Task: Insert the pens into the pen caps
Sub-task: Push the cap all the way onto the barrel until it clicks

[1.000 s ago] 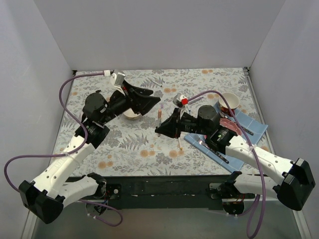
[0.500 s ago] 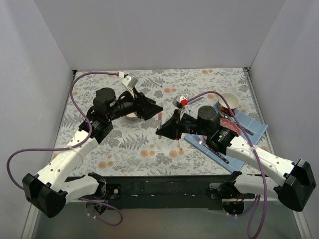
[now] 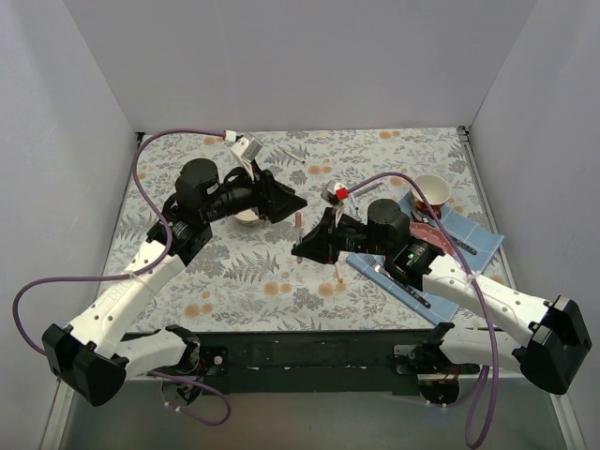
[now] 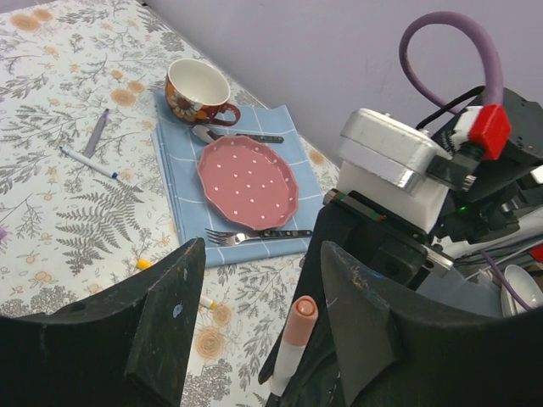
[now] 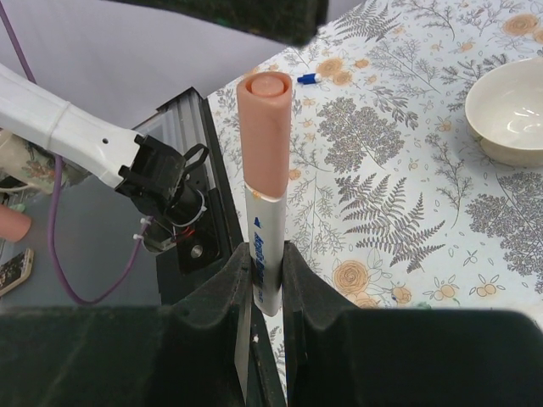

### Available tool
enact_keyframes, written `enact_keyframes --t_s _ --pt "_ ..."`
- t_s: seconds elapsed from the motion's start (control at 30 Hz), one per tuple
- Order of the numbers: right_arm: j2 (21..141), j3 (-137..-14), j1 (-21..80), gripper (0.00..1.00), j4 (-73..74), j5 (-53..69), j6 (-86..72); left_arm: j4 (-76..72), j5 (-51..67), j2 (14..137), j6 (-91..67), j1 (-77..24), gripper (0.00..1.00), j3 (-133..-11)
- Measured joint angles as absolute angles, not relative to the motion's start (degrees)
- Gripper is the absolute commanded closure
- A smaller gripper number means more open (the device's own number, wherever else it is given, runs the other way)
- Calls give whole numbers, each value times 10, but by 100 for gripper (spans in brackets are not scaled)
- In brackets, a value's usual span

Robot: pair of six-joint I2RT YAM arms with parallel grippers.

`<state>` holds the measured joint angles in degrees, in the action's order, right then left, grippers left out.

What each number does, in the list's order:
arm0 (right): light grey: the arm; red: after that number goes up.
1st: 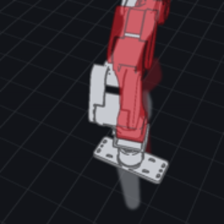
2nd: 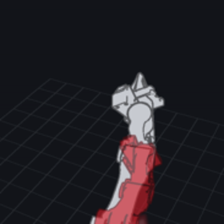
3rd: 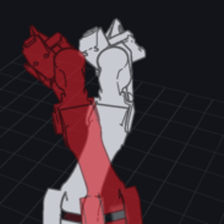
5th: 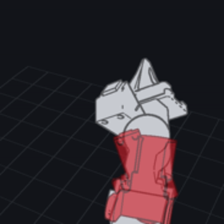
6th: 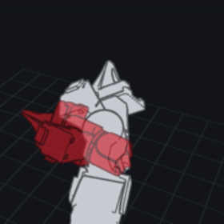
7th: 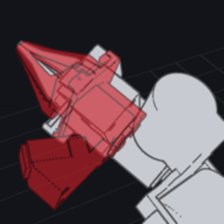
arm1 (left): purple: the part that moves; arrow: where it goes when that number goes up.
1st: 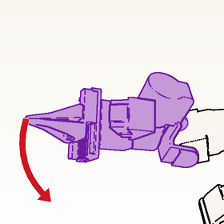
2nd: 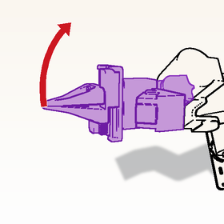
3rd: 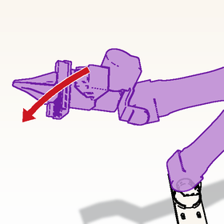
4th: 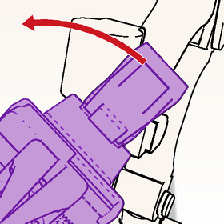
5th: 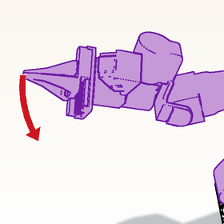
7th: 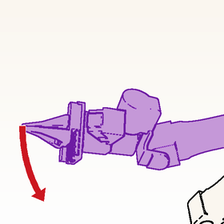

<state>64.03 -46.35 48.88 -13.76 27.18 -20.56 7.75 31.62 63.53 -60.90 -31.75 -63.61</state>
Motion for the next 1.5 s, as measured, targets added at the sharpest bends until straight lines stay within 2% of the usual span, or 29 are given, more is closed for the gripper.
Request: enact_keyframes --t_s 0.53,0.67,1.0,1.07,1.1,1.17,1.2,1.23,1.5 --pt "656 -464 489 99 -134 269 -208 147 332 636 -587 -317 55 -648" --pt "663 -464 489 99 -133 269 -208 155 330 636 -580 -317 60 -647" --pt "674 -478 489 99 -129 267 -208 165 334 637 -574 -317 62 -641" --pt "678 -481 489 99 -129 267 -208 166 335 637 -573 -317 66 -640" --pt "679 -482 489 99 -129 267 -208 166 336 637 -572 -317 77 -638" --pt "680 -482 489 99 -128 267 -208 167 338 637 -572 -317 88 -633" --pt "681 -482 489 99 -124 264 -208 168 340 637 -572 -317 96 -632" --pt "683 -482 489 99 -120 262 -208 168 341 637 -572 -317 99 -631" --pt "699 -507 492 99 -66 241 -208 141 342 632 -587 -316 100 -595"
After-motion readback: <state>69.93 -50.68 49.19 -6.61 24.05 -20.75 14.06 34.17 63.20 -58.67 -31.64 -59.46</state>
